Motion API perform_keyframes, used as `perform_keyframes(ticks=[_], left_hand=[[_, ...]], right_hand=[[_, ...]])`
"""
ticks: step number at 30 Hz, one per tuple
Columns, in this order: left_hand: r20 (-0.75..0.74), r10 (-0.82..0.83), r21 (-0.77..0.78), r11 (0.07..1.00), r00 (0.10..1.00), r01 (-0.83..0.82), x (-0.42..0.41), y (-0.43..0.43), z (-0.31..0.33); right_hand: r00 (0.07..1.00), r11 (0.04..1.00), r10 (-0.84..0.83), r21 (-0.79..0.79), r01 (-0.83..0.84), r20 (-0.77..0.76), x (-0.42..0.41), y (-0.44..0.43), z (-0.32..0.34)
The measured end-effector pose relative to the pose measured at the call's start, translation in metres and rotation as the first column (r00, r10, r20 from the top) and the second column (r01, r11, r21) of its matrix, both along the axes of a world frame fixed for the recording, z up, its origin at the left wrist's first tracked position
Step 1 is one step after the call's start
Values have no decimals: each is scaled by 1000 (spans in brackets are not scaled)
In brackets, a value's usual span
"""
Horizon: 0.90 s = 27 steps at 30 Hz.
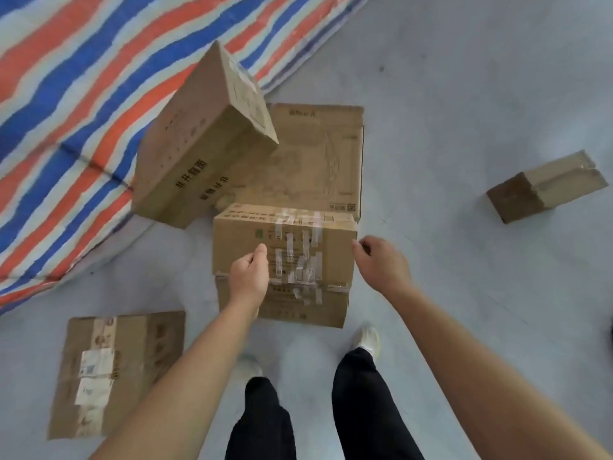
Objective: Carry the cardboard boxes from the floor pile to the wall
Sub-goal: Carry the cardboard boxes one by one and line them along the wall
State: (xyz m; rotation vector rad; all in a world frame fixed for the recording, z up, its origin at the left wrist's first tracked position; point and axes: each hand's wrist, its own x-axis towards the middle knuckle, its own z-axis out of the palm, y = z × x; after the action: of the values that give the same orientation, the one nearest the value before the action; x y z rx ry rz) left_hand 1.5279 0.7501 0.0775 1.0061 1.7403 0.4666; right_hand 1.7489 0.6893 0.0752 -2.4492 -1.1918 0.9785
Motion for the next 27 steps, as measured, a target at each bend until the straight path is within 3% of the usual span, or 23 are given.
perform_keyframes(ticks=[10,14,17,20,23,25,27], left_hand=[[-108,-10,-221,975,994,-14,24,64,-197],[-95,98,-347,929,991,-125,24,72,-254],[8,289,-478,842,957,-251,27,97,-275],[130,405,-567,779,905,-267,35,125,-287],[194,417,-572,783,888,-244,46,139,-283],[162,382,-582,781,910,-225,48,142,-285],[114,315,-629,757,942,-177,42,139,-292]], right_hand=[[983,984,-126,-140,108,-132,22,54,-194],[965,966,-213,-179,185,-153,29,68,-245],[947,951,-275,-191,242,-168,37,81,-270],[898,937,-343,-174,304,-275,38,87,-289],[868,917,-399,-110,384,-296,15,77,-292],[826,856,-510,-55,513,-238,0,64,-294],[787,808,-588,-99,581,-187,-6,52,-291]])
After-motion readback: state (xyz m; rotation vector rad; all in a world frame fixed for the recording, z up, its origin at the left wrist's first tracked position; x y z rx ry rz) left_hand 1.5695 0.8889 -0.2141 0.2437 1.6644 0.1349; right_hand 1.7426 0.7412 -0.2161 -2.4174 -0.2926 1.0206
